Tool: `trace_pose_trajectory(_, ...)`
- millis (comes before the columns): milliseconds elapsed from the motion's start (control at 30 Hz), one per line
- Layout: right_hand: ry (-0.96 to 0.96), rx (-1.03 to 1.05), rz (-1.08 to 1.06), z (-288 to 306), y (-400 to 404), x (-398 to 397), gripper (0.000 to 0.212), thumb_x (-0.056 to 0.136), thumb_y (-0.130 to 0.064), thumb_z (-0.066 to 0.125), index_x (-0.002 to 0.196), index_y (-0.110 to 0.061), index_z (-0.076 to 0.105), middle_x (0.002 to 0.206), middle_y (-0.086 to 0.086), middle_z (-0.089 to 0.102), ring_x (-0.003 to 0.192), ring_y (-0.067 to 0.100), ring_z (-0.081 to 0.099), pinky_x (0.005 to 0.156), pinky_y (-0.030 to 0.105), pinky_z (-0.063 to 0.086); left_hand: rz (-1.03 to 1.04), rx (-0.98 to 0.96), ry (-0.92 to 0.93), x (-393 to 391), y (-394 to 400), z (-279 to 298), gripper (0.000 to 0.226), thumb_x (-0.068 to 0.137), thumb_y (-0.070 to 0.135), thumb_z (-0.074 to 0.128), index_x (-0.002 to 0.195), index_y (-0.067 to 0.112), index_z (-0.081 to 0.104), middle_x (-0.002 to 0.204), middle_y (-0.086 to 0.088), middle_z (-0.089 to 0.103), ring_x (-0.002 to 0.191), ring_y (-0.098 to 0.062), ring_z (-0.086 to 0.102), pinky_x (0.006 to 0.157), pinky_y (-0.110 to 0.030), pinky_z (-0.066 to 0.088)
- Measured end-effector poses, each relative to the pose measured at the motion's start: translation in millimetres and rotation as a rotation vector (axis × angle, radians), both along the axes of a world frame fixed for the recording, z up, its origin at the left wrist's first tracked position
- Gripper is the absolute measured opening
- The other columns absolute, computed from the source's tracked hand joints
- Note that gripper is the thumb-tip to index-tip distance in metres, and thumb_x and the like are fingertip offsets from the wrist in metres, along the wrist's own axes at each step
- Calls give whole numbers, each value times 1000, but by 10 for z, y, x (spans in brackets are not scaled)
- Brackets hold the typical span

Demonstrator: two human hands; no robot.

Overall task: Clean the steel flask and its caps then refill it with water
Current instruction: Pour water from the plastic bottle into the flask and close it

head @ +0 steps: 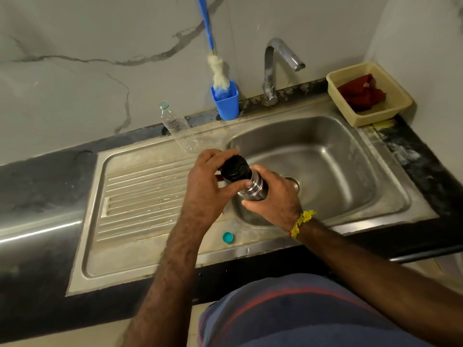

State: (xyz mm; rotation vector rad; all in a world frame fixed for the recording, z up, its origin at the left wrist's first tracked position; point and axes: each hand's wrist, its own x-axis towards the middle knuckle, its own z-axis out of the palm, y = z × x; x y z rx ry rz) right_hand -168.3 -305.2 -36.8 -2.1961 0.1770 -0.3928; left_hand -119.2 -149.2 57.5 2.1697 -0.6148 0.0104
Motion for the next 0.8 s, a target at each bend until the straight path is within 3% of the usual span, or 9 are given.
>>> trace_pose_trajectory(167,-11,27,1,36,-11,16,72,63,-39,84,128,-28,55,106,-8,70,93,13,66,80,37,57,-39,25,-1,14,-100,-150,64,66,23,95,125,22,69,118,6,65,110,-12,64,96,-38,57)
trace_pose_trajectory(233,-12,33,5,38,-27,13,73,63,-38,84,129,-26,55,107,-7,70,93,13,66,80,36,57,-52,22,70,32,-99,-222,65,69,22,93,128,26,68,120,8,66,113,-10,64,99,-40,56)
trace_pose_trajectory(400,22,41,17,-14,-69,-23,73,62,-37,85,128,-27,55,106,-7,71,92,12,67,80,37,58,-291,14,359,174,42,-241,77,78,-3,83,144,24,53,138,8,61,131,-10,56,110,-45,49)
trace_pose_trajectory(467,32,59,29,-15,-69,-20,73,62,-40,83,128,-28,55,107,-8,70,93,11,67,81,37,58,-246,6,382,144,11,-224,79,74,19,90,142,26,52,137,7,59,128,-8,57,107,-43,52)
trace_pose_trajectory(533,31,63,20,-11,-69,3,73,62,-42,82,128,-28,55,106,-9,71,93,10,67,81,36,58,-90,40,269,86,-77,-212,81,62,45,92,133,25,58,128,6,62,116,-7,62,98,-39,57)
trace_pose_trajectory(600,21,67,7,3,-69,17,72,61,-41,84,127,-29,56,104,-9,71,92,10,68,80,35,58,36,9,181,56,-134,-205,72,62,39,95,123,24,62,113,8,68,104,-6,66,93,-40,59)
trace_pose_trajectory(667,6,66,-3,9,-71,16,73,61,-39,85,127,-28,56,106,-9,71,93,10,67,82,35,57,-19,-83,260,76,-125,-189,83,66,13,94,137,26,52,114,6,72,109,-9,67,99,-42,56)
trace_pose_trajectory(733,-3,57,-8,-2,-76,10,74,61,-37,86,128,-26,57,107,-8,71,94,11,68,83,35,57,-136,-158,390,97,-64,-190,109,70,-5,87,155,29,28,130,1,68,123,-11,63,110,-43,49)
trace_pose_trajectory(800,-3,47,1,-11,-74,10,74,61,-36,85,128,-24,57,107,-7,72,93,12,68,82,36,58,-97,-166,415,60,-75,-196,121,69,7,92,159,34,17,134,3,62,125,-8,60,109,-38,49)
